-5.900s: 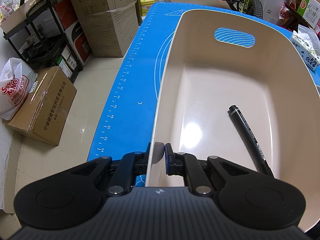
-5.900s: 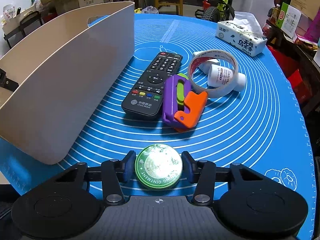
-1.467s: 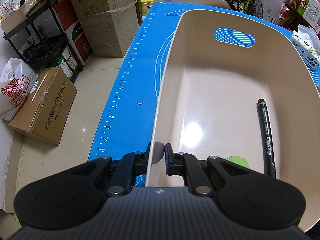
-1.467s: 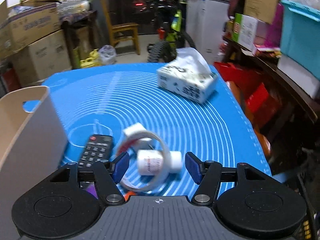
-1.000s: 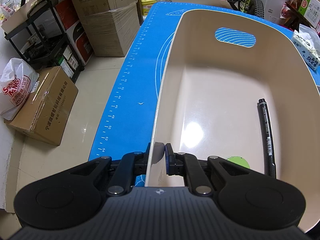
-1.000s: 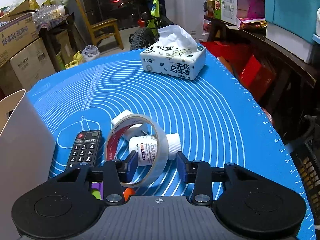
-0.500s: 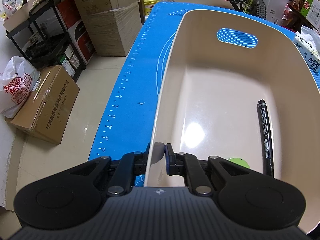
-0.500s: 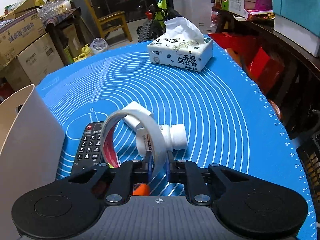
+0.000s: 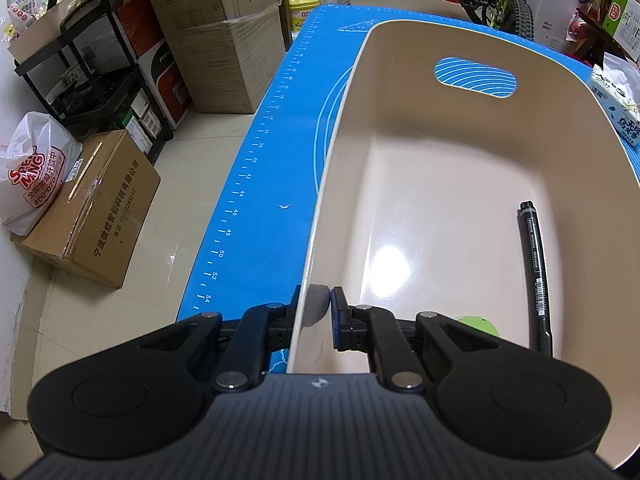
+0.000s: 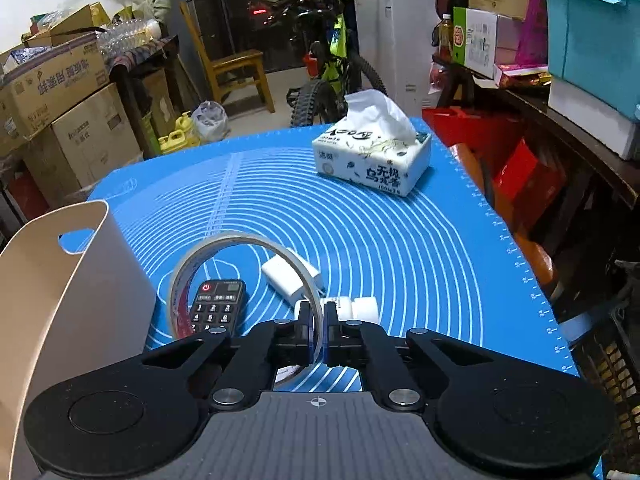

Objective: Organize rigid objects
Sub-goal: 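Grasp the white tape roll rim with the right gripper and lift it, then carry the tape roll into the beige bin and open the right gripper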

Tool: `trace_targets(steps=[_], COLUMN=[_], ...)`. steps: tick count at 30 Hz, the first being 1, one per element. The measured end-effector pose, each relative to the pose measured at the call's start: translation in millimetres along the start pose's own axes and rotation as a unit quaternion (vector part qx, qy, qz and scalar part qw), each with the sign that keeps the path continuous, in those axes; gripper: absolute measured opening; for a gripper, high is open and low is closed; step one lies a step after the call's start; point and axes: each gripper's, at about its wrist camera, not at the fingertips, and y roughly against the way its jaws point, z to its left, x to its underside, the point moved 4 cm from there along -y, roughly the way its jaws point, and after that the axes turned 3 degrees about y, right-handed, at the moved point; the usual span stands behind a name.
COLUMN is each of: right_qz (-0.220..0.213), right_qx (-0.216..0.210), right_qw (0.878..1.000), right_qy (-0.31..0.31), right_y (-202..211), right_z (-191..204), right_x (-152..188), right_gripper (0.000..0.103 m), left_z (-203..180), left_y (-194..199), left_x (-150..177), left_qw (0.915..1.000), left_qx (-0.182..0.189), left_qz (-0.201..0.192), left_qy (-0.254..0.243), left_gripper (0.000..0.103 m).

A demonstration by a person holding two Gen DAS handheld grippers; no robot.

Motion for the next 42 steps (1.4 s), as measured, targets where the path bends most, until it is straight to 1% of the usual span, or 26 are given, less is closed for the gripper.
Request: trace_targets(steps=[3, 6, 13, 18, 24, 28, 35, 39, 42], right_qz=[-0.002, -0.014, -0.028, -0.046, -0.062, -0.072, -0.079, -0.086, -0.083], right_qx=[0.002, 0.003, -0.006, -0.018, -0.047, -0.073, -0.110, -0.131, -0.138], right_qw=[1.000, 1.000, 1.000, 0.999, 0.997, 0.995, 0.989, 0.982, 0.976], right_qy=[-0.004, -0.006, -0.006, -0.002, -0.001, 0.014, 0.067, 0.109, 0.149], right_y=[2.9, 9.7, 19.9, 30.3, 43.2, 51.5, 50.0, 52.0, 50.2], right_z=[-0.4, 0.5, 5.6, 14.2, 33.9, 57.6, 115.6, 151.0, 173.6], right_x=[-1.8, -5.3, -9.5, -14.0, -18.8, -22.3, -21.8, -15.4, -6.1], right_gripper=[0.015, 0.015, 0.015, 0.015, 0.015, 0.015, 0.015, 0.015, 0.015], left_z=[0.3, 1.4, 2.5, 4.2, 5.3, 5.3, 3.9, 3.3, 3.0], left_y=[0.5, 0.9, 1.1, 0.4, 0.6, 0.3, 0.0, -0.2, -0.2], left_x=[0.1, 0.1, 0.2, 1.0, 1.9, 1.9, 2.6, 2.7, 2.6], left_qw=[1.0000, 1.0000, 1.0000, 0.9999, 0.9999, 0.9999, 1.0000, 1.0000, 1.0000], left_qx=[0.001, 0.003, 0.008, 0.011, 0.012, 0.011, 0.009, 0.007, 0.007], left_qz=[0.000, -0.001, -0.002, -0.002, -0.003, -0.003, -0.003, -0.003, -0.003], left_qy=[0.001, 0.002, 0.005, 0.005, 0.005, 0.004, 0.003, 0.001, 0.001], left_gripper=[0.014, 0.014, 0.013, 0.013, 0.013, 0.013, 0.013, 0.013, 0.013])
